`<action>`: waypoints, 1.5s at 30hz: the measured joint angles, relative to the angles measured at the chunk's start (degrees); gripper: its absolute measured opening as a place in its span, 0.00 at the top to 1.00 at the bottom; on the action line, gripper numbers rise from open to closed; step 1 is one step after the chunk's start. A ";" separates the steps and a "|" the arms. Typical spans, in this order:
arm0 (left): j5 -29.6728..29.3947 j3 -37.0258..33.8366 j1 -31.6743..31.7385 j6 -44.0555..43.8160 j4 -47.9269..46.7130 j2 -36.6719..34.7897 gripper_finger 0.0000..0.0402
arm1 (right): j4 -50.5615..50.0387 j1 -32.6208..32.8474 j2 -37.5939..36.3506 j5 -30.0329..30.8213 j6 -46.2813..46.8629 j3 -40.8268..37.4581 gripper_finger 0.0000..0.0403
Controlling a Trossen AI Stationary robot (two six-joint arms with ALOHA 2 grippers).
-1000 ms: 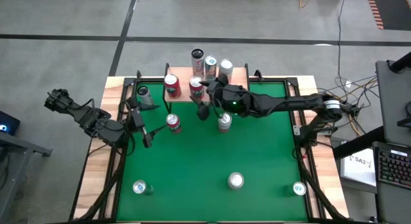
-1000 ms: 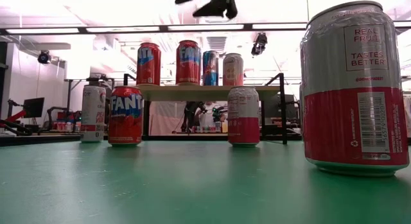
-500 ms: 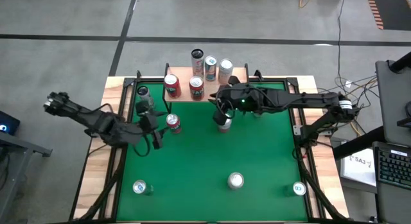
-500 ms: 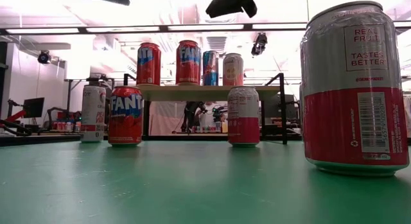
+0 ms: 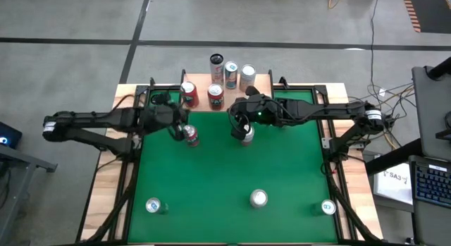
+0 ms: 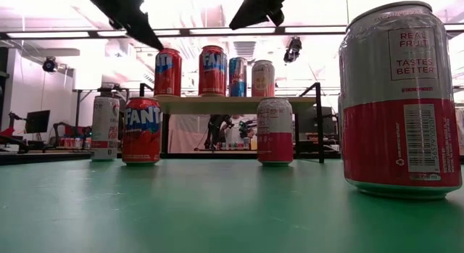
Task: Place canned beverage on shelf
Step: Put the bottom orange soda can on the shelf aligned with other orange soda cans
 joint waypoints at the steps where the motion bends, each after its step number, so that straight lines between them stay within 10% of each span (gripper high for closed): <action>1: 0.78 -0.02 1.89 0.75 0.34 0.23 0.99 | 0.01 0.00 0.09 0.00 -0.29 0.00 0.97; 31: 7.86 -0.07 18.90 12.44 12.60 6.45 1.00 | 0.06 0.00 0.48 0.00 -1.26 -0.01 0.97; 45: 10.12 -0.07 16.87 10.00 14.16 2.67 1.00 | 0.16 -4.59 5.60 0.46 -0.22 -0.07 0.97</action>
